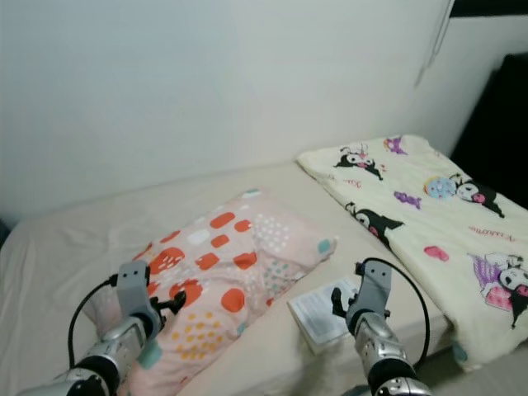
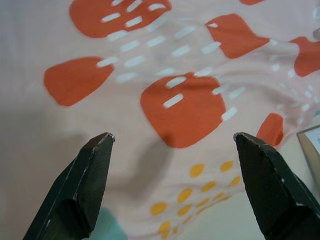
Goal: Clean up the room
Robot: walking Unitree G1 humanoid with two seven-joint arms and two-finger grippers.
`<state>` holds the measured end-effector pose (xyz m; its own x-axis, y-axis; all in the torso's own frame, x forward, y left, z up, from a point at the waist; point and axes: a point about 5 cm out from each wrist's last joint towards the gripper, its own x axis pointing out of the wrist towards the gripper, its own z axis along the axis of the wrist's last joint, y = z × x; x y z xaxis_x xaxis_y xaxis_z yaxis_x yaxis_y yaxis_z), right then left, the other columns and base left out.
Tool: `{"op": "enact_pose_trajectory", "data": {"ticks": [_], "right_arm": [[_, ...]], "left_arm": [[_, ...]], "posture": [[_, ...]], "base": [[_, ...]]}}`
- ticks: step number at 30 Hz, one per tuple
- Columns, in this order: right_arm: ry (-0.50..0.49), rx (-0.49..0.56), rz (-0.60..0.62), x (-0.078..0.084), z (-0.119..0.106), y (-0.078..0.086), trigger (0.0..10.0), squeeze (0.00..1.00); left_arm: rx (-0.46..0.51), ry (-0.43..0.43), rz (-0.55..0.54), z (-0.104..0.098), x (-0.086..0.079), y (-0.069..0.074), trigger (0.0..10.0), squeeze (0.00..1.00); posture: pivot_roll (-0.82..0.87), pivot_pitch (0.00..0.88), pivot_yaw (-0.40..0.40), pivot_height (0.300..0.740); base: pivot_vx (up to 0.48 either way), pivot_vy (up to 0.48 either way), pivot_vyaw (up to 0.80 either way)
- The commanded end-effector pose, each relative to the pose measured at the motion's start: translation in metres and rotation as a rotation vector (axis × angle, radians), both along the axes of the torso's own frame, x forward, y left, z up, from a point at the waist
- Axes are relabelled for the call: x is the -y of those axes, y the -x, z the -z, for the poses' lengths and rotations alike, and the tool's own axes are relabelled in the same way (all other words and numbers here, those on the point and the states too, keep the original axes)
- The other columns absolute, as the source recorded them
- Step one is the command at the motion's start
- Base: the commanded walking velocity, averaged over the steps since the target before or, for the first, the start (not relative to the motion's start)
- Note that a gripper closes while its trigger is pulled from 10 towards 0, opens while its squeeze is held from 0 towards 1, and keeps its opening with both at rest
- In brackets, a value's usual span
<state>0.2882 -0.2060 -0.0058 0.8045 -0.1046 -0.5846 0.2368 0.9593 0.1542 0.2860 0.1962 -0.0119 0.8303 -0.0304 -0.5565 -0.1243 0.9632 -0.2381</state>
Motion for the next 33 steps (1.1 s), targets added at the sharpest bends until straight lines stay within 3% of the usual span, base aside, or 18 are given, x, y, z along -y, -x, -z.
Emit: {"op": "enact_pose_trajectory", "data": {"ticks": [1,5,12,18,21,23,25,27,33], "right_arm": [[0.008,-0.008,0.004,0.004,0.000,0.001,10.0,0.00],[-0.004,0.001,0.004,0.003,0.000,0.001,10.0,0.00],[-0.014,0.015,0.003,0.002,0.000,0.000,10.0,0.00],[-0.026,0.029,0.003,0.001,-0.001,0.000,10.0,0.00],[-0.031,0.064,-0.031,-0.004,-0.004,-0.003,10.0,0.00],[-0.045,0.083,-0.068,-0.009,-0.005,-0.004,10.0,0.00],[-0.048,0.089,-0.087,-0.011,-0.006,-0.004,10.0,0.00],[-0.068,0.124,-0.114,-0.016,-0.008,-0.005,10.0,0.00],[-0.058,0.159,-0.165,-0.020,-0.008,-0.002,10.0,0.00]], "left_arm": [[-0.024,0.001,-0.006,0.004,-0.001,0.004,10.0,0.00],[-0.030,0.000,-0.008,0.004,-0.001,0.004,10.0,0.00],[-0.035,-0.004,-0.005,0.004,0.000,0.004,10.0,0.00],[-0.065,-0.039,-0.088,0.004,-0.007,0.003,10.0,0.00],[-0.091,-0.064,-0.203,0.004,-0.020,0.006,10.0,0.00],[-0.115,-0.130,-0.262,0.004,-0.033,0.010,10.0,0.00],[-0.126,-0.157,-0.286,0.004,-0.039,0.011,10.0,0.00],[-0.157,-0.252,-0.339,0.003,-0.055,0.017,10.0,0.00],[-0.183,-0.307,-0.401,0.004,-0.076,0.028,10.0,0.00]], "posture": [[-0.04,0.009,0.013,0.740],[-0.04,0.004,0.013,0.740],[-0.04,0.004,0.015,0.740],[-0.05,0.003,0.015,0.740],[-0.06,0.010,0.020,0.740],[-0.07,0.014,0.021,0.740],[-0.07,0.014,0.021,0.740],[-0.07,0.018,0.021,0.740],[-0.05,0.025,0.013,0.740]], "base": [[0.000,0.000,-0.69],[0.000,0.000,-0.68],[0.000,0.000,0.00],[0.000,0.000,0.00],[0.000,0.000,0.00],[0.000,0.000,0.00],[0.000,0.000,0.00],[0.000,0.000,0.00],[0.000,0.000,0.13]]}}
